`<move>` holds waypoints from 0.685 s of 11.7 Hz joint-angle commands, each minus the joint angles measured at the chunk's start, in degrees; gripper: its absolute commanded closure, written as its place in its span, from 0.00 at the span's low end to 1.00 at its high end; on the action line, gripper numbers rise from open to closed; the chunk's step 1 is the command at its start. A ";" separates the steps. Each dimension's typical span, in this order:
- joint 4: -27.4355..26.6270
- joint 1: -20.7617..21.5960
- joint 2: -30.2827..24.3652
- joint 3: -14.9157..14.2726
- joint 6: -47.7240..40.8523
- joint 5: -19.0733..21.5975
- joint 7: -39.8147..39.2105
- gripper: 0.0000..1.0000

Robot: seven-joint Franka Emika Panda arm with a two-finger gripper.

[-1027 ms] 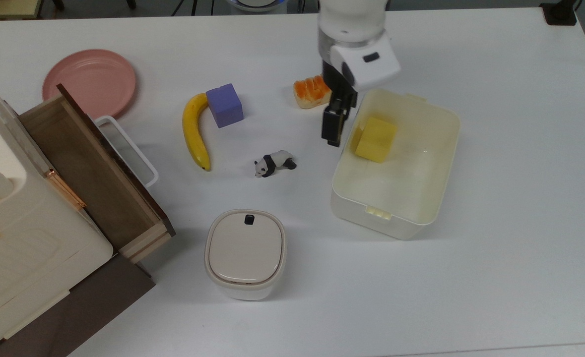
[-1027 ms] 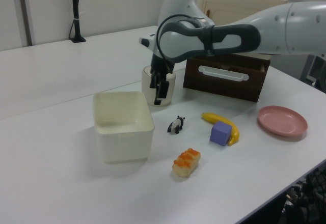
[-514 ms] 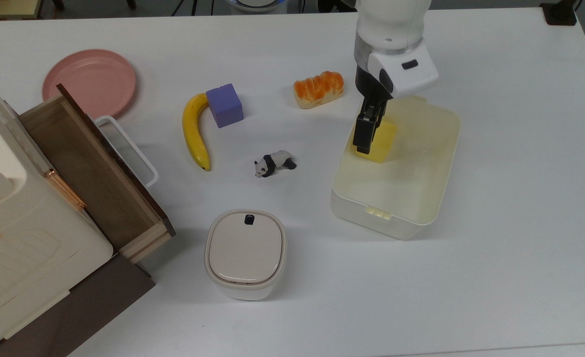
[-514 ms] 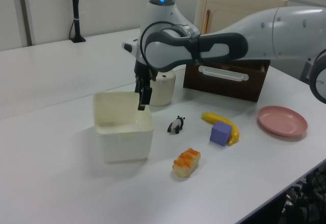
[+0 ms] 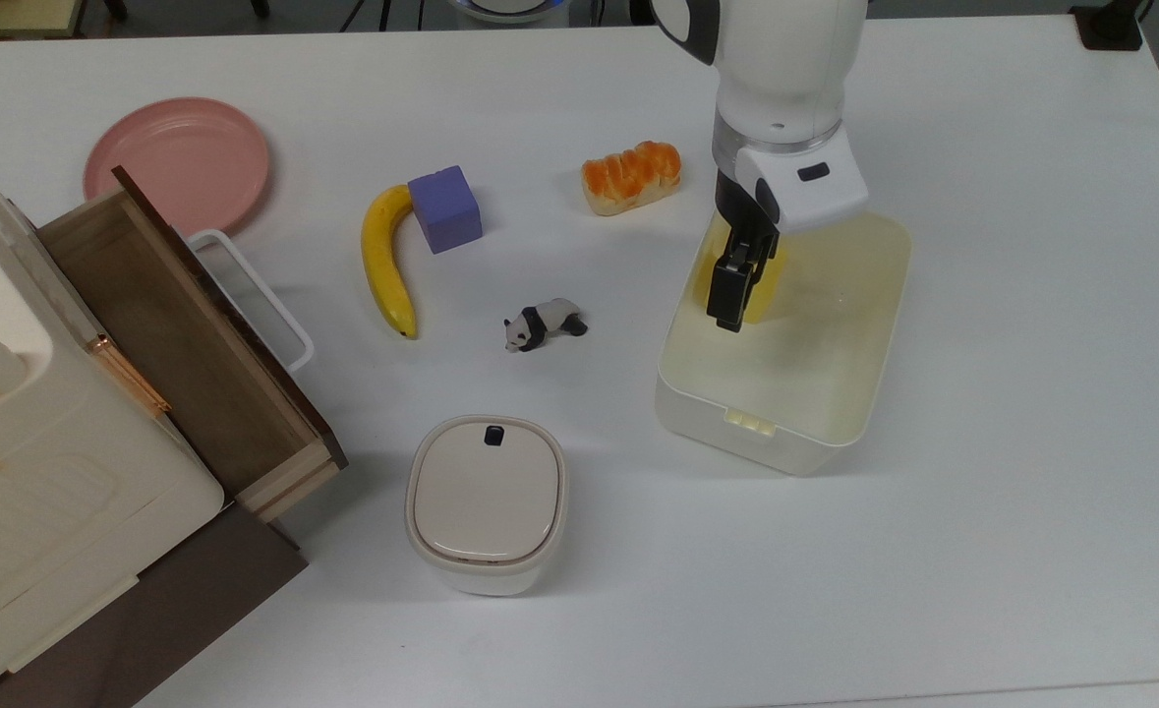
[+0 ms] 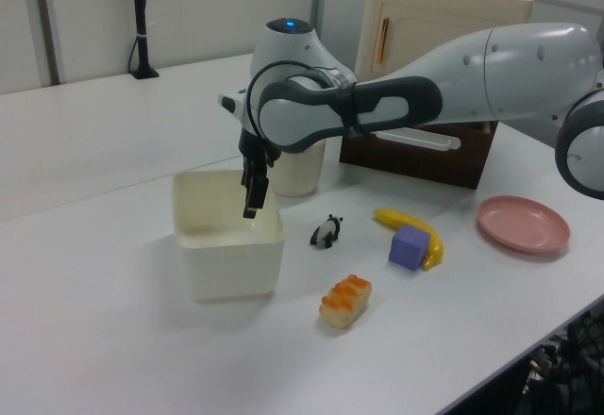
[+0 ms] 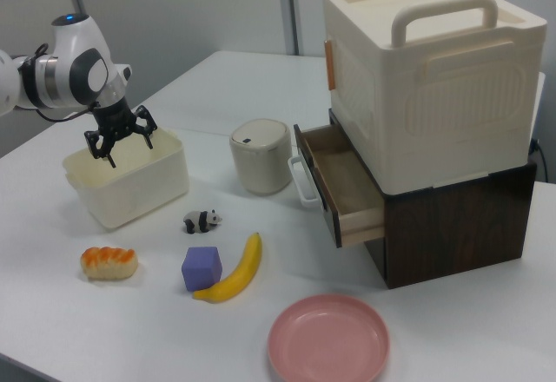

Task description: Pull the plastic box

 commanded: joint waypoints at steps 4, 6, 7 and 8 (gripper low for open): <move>-5.46 0.21 -0.81 -0.39 0.11 -4.93 1.29 0.00; -7.92 -0.40 -2.83 -0.48 -0.16 -4.94 -0.98 0.00; -10.11 -0.58 -4.32 -0.74 -0.16 -5.02 -2.04 0.00; -11.35 -1.10 -5.64 -0.83 -0.59 -5.02 -2.83 0.00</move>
